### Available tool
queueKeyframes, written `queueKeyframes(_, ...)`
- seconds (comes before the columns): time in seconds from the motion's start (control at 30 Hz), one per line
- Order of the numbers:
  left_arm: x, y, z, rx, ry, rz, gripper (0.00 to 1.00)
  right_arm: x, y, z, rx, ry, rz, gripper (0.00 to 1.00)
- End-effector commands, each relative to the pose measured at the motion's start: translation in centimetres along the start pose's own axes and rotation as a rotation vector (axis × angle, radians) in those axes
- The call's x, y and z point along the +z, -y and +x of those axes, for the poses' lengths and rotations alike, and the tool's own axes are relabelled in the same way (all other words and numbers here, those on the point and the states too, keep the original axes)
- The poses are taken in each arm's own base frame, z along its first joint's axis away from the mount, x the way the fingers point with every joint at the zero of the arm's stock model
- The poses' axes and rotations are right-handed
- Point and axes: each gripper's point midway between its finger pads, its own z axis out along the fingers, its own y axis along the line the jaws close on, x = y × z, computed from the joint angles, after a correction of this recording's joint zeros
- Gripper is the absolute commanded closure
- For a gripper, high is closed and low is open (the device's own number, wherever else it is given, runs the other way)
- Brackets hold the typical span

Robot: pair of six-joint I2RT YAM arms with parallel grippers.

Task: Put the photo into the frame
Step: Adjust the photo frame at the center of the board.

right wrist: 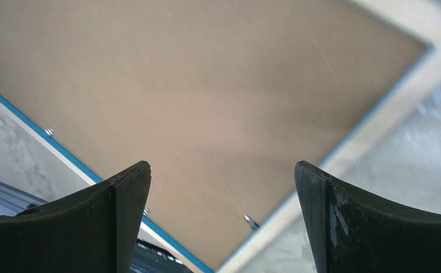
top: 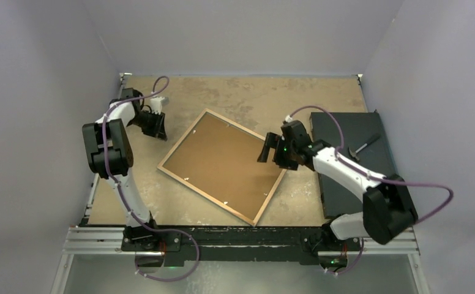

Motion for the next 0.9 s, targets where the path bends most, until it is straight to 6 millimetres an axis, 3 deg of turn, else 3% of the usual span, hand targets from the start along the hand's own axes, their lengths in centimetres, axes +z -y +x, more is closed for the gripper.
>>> queueKeyframes(0.0,0.1,0.5,0.0,0.005,0.039,0.019,0.82,-2.4,2.6,3.4,0.089,-0.044,0.037,0.01)
queueKeyframes(0.1,0.3,1.4,1.2,0.001,0.029,0.042,0.84,-2.8,3.7,4.9,0.115,-0.063,0.033,0.01)
queueKeyframes(0.27,0.2,2.8,3.1,-0.002,0.006,0.081,0.85,-0.9,4.3,6.0,0.116,-0.107,0.03,0.01)
queueKeyframes(0.4,0.4,4.7,4.8,-0.019,-0.024,0.148,0.86,1.0,3.9,4.2,0.12,-0.075,0.015,0.01)
queueKeyframes(0.67,0.9,8.3,7.9,0.022,-0.084,0.207,0.88,2.7,3.6,-2.1,0.101,0.03,0.02,0.01)
queueKeyframes(0.77,0.7,9.1,8.8,0.033,-0.099,0.212,0.88,3.2,4.0,-2.6,0.089,0.019,0.053,0.01)
queueKeyframes(0.87,-0.1,8.0,8.7,0.047,-0.107,0.15,0.87,2.8,5.5,-2.3,0.09,0.01,0.135,0.01)
